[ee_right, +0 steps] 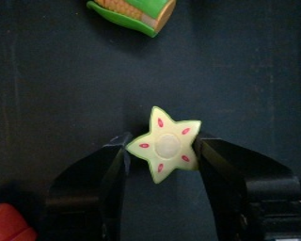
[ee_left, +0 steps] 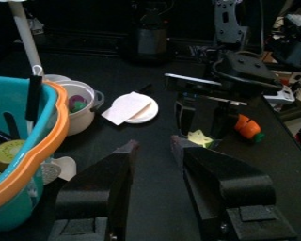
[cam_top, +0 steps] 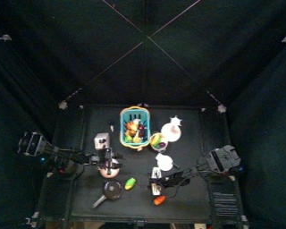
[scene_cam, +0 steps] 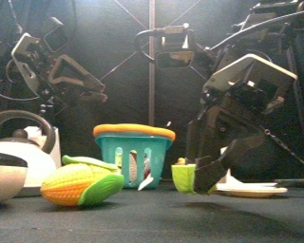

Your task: Place starfruit bottom into basket

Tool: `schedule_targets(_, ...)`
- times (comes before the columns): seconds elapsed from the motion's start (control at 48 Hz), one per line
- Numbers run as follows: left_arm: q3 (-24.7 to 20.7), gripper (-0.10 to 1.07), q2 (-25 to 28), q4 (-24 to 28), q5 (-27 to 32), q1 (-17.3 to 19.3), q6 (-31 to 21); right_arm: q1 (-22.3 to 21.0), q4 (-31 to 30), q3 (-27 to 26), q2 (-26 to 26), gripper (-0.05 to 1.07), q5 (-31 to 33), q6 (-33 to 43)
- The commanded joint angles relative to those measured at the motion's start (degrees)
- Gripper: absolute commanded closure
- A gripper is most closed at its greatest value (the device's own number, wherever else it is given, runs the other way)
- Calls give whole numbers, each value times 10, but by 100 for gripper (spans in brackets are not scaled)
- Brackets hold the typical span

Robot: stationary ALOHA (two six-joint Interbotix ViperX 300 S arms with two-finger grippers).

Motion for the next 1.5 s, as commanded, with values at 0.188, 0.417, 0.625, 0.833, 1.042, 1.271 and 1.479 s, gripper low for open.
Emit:
schedule_targets(0.188, -11, 21, -4, 0, -5, 2, 2, -34, -80, -40, -89, 37, 41, -7)
schedule_targets(0.417, -9, 21, -4, 0, -5, 2, 2, -156, -162, -73, -128, 37, 29, 1)
schedule_targets(0.625, -8, 21, -4, 0, -5, 2, 2, -284, -122, -138, -90, 36, -8, 31)
schedule_targets(0.833, -6, 21, -4, 0, -5, 0, 1, -356, -110, -181, -14, 28, -56, 36)
schedule_targets(1.042, -6, 21, -4, 0, -5, 0, 1, -372, -93, -207, 35, 8, -67, 33)
schedule_targets(1.271, -5, 21, -4, 0, -5, 0, 1, -367, -92, -196, 18, 2, -56, 34)
schedule_targets(1.479, -4, 21, -3, -1, -5, 0, 1, -344, -102, -171, -28, 2, 23, 32)
